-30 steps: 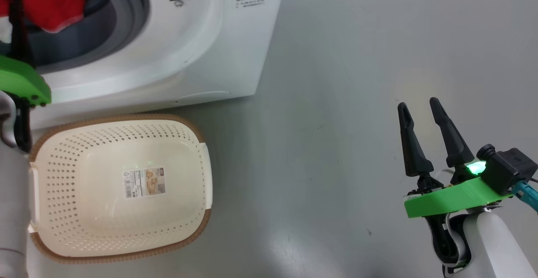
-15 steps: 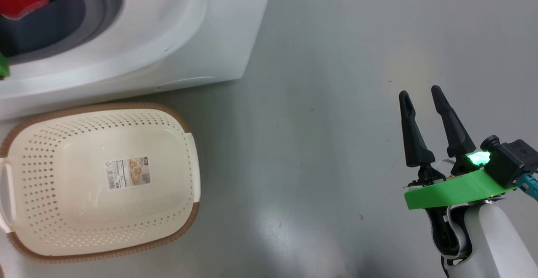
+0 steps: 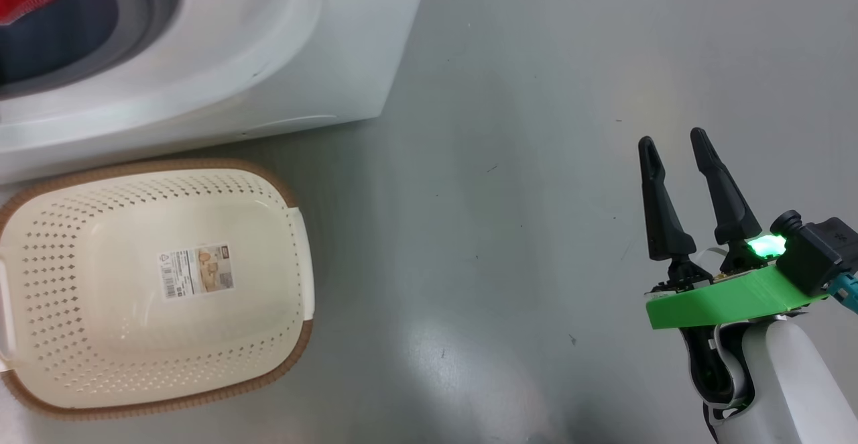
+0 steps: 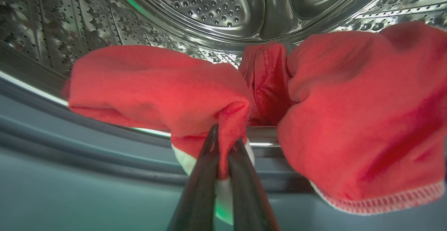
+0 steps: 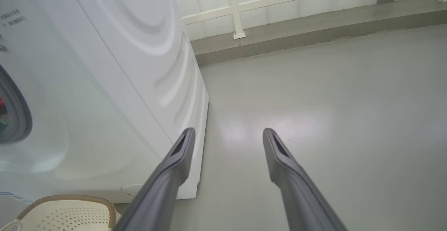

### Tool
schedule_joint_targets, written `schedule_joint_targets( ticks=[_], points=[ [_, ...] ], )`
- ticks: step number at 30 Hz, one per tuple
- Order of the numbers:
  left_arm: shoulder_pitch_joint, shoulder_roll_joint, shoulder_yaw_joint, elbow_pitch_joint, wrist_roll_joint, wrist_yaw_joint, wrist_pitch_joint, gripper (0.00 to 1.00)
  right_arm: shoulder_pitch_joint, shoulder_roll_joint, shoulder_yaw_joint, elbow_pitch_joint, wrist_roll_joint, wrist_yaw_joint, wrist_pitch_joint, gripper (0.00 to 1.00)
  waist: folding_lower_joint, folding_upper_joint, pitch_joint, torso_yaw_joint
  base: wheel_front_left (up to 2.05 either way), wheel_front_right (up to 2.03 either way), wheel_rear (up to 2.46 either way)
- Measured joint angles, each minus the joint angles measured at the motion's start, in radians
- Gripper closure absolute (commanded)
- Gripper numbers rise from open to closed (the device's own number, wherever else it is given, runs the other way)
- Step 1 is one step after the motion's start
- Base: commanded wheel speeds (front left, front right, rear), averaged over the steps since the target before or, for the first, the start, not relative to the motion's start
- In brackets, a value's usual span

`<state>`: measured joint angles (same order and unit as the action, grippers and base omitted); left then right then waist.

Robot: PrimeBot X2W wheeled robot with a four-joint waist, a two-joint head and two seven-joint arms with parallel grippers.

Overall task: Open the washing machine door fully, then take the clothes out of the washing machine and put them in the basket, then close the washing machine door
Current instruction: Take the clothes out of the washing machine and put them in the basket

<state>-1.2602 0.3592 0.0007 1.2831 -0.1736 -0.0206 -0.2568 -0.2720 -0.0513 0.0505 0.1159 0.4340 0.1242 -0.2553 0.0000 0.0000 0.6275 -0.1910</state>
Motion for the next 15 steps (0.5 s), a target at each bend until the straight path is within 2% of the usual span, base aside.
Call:
schedule_joint_targets(
  ticks=[6, 10, 15],
  points=[
    [0.002, -0.015, 0.007, -0.045, -0.015, 0.002, 0.000, 1.00, 0.000, 0.000, -0.002, 0.001, 0.000, 0.000, 0.000, 0.00, 0.0000, 0.0000, -0.010, 0.015, 0.00, 0.00, 0.00],
    [0.036, -0.039, 0.033, -0.147, -0.036, 0.002, 0.000, 1.00, -0.001, 0.000, -0.005, 0.004, 0.000, 0.000, 0.000, 0.00, 0.0000, 0.0000, -0.027, 0.026, 0.00, 0.00, 0.00],
    [0.161, -0.072, 0.068, -0.304, -0.048, -0.007, 0.000, 1.00, 0.000, 0.000, -0.011, 0.013, -0.003, 0.000, 0.000, 0.00, 0.0000, 0.0000, -0.062, 0.042, 0.00, 0.00, 0.00]
  ],
)
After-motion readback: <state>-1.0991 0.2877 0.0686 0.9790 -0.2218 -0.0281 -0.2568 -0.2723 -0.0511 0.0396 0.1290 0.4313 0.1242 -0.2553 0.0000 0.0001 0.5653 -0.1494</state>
